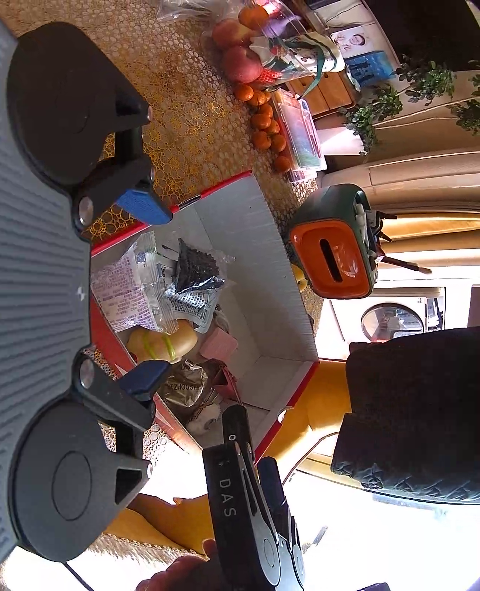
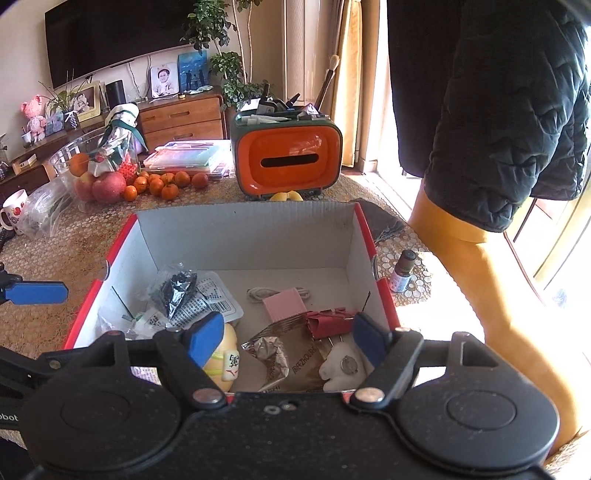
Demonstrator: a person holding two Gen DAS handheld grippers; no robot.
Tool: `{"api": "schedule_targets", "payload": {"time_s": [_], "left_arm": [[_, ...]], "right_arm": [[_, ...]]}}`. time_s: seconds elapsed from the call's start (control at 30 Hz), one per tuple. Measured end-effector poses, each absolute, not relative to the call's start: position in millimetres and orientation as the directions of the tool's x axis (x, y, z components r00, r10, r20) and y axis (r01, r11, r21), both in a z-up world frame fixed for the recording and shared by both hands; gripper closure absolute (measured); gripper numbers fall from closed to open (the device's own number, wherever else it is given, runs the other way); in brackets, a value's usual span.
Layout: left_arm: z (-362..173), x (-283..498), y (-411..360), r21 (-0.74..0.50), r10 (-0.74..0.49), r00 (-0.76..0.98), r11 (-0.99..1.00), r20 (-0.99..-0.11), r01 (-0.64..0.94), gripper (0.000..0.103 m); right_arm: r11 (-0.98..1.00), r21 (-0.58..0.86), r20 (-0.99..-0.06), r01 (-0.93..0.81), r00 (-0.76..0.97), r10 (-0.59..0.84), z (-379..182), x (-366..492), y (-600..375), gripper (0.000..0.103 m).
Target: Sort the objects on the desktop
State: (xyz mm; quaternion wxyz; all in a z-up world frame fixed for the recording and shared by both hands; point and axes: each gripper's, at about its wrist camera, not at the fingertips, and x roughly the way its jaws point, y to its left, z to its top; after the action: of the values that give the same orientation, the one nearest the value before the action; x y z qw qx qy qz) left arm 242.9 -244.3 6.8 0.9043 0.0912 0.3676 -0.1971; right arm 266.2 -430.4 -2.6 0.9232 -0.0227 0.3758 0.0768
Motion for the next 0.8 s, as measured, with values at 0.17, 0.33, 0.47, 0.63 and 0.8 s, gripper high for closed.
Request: {"api": "schedule_targets", "payload": {"time_s": [0.17, 0.33, 0.47, 0.63, 0.8], "left_arm": [[14.1, 231.6, -236.7, 0.004, -0.293, 0.662, 0.913, -0.69, 0.408, 0.02], [19.3, 221.4, -232.8, 0.015, -0.287, 0.672, 0.914, -0.682, 0.405, 0.02], [23.3, 214.7, -229.4, 0.009, -0.291, 0.681, 0.916, -0.672, 0.401, 0.02], [26.3, 207.2, -223.8, 0.001, -0.296, 0.686, 0.918, -0.665, 0.397, 0.02], [26.6, 199.6, -217.8, 0.003, -0.285, 0.699, 0.925, -0.656, 0.381, 0.019]], "right_arm": [[0.985, 0.017, -0.685, -0.172, 0.716, 0.137, 5.5, 255.0, -427.6, 0.025], [0.983, 0.018, -0.676, -0.185, 0.722, 0.148, 10.2, 243.1, -427.3, 0.025], [0.98, 0.015, -0.662, -0.197, 0.732, 0.157, 14.4, 233.0, -426.5, 0.024], [0.978, 0.037, -0.648, -0.205, 0.74, 0.179, 16.9, 222.9, -425.4, 0.023], [0.974, 0.039, -0.631, -0.225, 0.75, 0.198, 19.3, 211.5, -420.7, 0.022]]}}
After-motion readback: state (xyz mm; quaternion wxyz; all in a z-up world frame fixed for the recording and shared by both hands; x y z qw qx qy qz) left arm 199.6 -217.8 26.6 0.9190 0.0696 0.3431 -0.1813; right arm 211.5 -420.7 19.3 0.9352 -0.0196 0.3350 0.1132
